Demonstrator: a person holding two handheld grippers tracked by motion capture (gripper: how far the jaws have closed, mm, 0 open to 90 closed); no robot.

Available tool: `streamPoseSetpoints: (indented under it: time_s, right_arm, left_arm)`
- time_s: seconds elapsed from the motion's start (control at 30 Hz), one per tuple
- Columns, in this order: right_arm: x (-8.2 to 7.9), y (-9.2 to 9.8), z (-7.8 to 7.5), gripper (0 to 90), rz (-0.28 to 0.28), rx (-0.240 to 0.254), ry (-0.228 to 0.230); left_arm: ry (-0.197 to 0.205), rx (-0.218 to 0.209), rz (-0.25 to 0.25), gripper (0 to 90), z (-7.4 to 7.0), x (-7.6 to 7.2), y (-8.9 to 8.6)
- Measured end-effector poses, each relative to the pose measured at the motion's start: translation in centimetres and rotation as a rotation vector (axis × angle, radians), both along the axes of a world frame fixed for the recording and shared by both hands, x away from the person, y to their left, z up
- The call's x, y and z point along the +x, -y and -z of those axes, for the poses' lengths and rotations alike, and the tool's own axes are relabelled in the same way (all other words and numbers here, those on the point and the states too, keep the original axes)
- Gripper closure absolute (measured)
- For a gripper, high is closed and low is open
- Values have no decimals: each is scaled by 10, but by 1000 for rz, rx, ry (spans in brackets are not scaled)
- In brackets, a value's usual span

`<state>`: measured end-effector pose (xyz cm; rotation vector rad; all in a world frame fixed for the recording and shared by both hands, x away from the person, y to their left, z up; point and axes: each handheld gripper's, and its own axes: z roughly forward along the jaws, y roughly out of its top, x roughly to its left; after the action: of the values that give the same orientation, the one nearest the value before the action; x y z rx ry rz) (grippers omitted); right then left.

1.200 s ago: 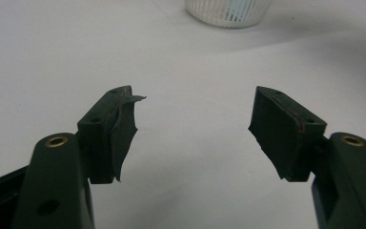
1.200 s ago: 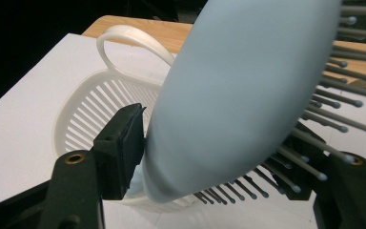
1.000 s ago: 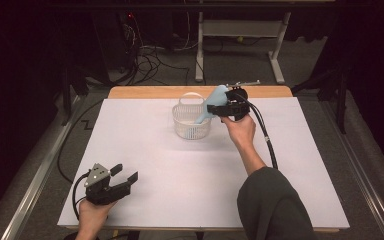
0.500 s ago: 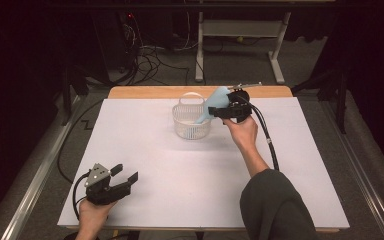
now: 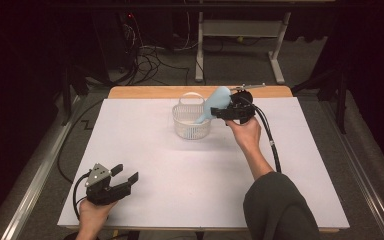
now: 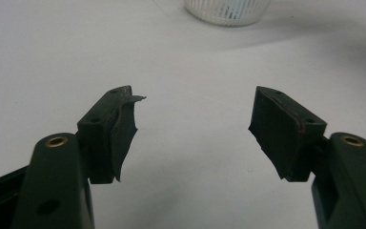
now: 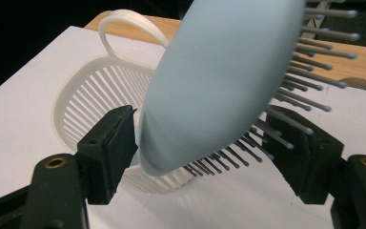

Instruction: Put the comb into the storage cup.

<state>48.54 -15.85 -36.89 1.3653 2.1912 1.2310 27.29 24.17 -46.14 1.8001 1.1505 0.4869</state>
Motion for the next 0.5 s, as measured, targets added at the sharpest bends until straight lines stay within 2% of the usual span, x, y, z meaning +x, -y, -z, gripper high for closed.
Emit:
streamPoseSetpoints:
  time_s: [0.5]
  right_arm:
    - [-14, 17, -4, 276, -3, -9, 28]
  left_arm:
    - [1, 3, -1, 327, 0, 0, 1]
